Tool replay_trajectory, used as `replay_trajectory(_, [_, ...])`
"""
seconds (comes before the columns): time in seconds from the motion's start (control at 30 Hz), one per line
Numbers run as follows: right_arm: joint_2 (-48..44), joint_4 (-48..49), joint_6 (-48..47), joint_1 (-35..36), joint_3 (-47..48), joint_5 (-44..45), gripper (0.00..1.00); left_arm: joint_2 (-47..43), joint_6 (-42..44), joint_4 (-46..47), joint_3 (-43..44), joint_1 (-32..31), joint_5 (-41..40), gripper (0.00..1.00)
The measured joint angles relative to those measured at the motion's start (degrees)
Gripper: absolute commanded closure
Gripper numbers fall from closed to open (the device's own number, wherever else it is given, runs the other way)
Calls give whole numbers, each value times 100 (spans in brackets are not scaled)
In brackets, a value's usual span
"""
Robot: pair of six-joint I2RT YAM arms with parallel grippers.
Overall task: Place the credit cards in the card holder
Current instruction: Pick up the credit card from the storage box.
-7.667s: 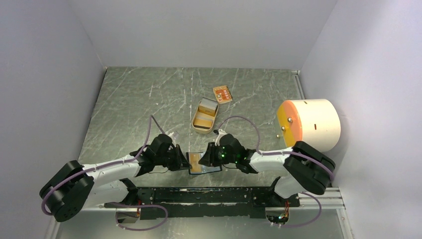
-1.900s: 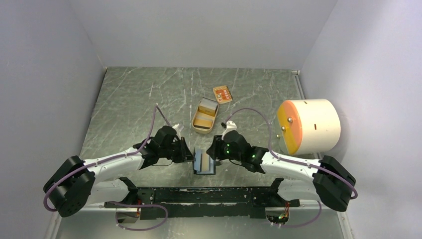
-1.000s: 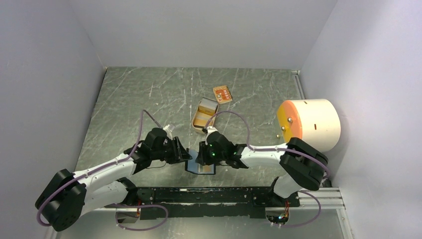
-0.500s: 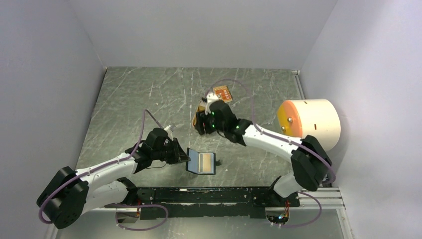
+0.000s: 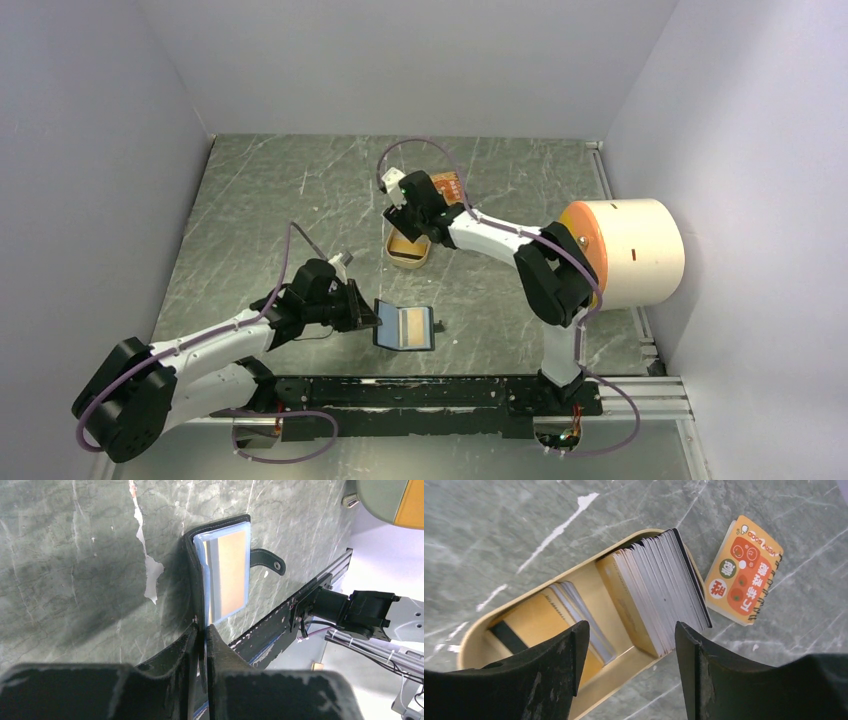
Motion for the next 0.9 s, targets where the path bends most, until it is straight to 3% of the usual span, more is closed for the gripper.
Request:
replay_trajectory(0.53, [686,109,-1191,-37,317,601,33,-345,-55,-31,0,0,0,85])
replay_trajectory(0.9, [750,315,-1300,-24,317,938,45,-555,-116,-120,-13,0,-2,84])
